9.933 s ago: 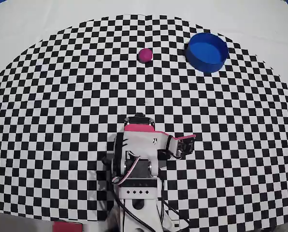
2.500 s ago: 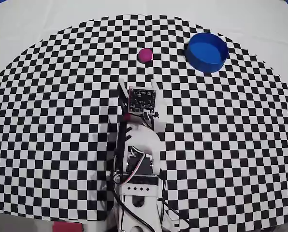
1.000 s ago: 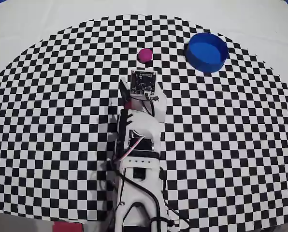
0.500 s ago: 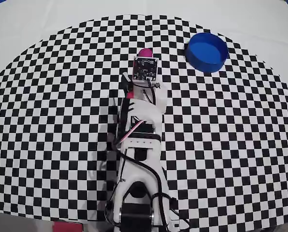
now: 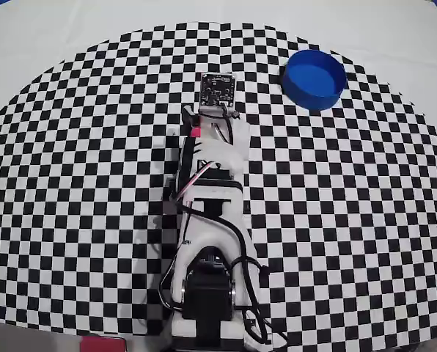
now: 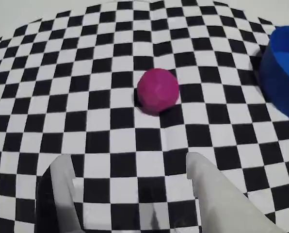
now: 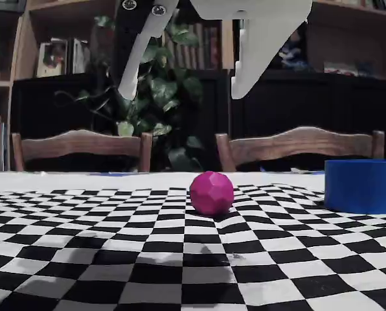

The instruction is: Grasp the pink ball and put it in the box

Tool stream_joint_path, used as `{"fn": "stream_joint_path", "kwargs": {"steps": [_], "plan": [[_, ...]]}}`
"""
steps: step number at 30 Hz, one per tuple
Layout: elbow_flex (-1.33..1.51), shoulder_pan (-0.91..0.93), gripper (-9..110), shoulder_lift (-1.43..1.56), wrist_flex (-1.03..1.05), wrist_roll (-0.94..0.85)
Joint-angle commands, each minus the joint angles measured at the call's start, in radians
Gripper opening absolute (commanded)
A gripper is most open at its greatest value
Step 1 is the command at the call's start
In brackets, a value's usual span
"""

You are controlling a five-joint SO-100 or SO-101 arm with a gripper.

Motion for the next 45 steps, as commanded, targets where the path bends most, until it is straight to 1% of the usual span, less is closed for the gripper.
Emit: {"fn": "stream_joint_path", "kwargs": {"steps": [1, 45], "plan": [[-0.048, 0.002, 26, -0.006, -0.020, 0.006], [-0.348, 0.029, 26, -0.339, -0.020, 0.034]]}}
